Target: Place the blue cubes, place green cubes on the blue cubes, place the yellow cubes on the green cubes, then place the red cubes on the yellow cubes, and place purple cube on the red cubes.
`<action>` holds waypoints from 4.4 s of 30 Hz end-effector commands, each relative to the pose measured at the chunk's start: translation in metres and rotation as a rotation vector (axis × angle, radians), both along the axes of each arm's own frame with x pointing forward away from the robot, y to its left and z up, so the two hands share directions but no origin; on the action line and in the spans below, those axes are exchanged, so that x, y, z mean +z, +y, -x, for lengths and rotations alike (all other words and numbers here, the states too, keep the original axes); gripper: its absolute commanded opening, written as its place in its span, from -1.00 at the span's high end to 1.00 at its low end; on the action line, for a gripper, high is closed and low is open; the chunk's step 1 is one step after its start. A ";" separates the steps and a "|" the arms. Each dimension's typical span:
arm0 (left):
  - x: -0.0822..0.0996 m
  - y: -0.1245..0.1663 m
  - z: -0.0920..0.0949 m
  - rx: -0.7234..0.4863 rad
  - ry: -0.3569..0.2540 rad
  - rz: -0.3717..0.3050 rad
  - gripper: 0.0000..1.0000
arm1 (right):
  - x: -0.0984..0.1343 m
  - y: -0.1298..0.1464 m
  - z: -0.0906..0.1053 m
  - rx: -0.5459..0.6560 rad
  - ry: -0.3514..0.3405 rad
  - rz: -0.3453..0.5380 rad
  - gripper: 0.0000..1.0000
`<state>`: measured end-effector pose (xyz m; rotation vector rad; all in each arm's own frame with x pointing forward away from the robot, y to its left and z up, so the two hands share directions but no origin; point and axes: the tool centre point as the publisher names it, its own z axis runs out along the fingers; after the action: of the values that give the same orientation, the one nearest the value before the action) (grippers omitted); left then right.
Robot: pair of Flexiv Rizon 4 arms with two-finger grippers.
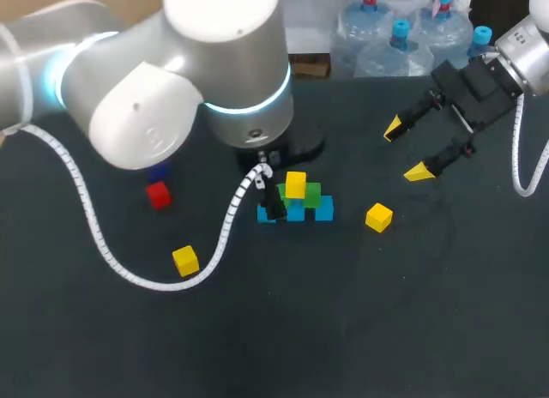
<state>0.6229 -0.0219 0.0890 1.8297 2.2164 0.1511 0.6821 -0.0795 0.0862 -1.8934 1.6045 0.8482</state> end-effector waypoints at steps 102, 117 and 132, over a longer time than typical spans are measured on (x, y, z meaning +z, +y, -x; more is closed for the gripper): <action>0.002 0.060 0.080 0.112 0.004 -0.040 -1.00 | -0.008 0.022 0.004 0.295 0.037 0.241 -1.00; 0.002 0.060 0.080 0.112 0.004 -0.040 -1.00 | -0.051 -0.004 0.045 0.189 -0.034 0.345 -1.00; 0.002 0.060 0.080 0.112 0.004 -0.040 -1.00 | -0.055 0.003 0.055 0.179 -0.151 0.317 -1.00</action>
<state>0.5423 0.0372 0.0905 1.7241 2.3365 0.2201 0.6339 -0.0735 0.0285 -2.3947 1.5747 0.6685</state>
